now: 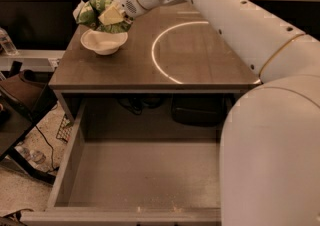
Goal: Place green jalapeno chip bag into paper bowl
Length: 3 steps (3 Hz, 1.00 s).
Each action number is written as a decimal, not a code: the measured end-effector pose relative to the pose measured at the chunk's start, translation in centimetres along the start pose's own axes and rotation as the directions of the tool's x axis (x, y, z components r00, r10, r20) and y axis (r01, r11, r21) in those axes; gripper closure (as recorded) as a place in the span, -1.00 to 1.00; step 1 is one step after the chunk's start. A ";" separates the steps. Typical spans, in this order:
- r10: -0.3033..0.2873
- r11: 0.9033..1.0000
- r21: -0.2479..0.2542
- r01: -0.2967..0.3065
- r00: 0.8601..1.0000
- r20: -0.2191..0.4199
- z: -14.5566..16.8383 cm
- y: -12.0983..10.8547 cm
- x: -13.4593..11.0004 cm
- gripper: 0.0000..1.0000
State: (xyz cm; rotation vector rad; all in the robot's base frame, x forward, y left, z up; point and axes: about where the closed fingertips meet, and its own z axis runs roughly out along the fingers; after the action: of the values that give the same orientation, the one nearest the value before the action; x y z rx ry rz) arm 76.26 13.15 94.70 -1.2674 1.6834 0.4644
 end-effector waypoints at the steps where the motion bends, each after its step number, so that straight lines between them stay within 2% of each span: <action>1: 0.035 0.998 -0.051 -0.035 0.999 -0.003 1.2 0.4 0.9 1.00; 2: 0.048 0.994 -0.095 -0.049 0.999 -0.009 2.0 0.9 1.4 1.00; 3: 0.049 0.994 -0.102 -0.049 0.999 -0.011 2.3 1.1 1.4 0.71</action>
Offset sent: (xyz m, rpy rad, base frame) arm 0.0005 0.0116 -0.0283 0.0209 0.1248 0.0826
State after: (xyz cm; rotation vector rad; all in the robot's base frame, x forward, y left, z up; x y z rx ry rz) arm 76.25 14.54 92.14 -1.3054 1.7195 0.5817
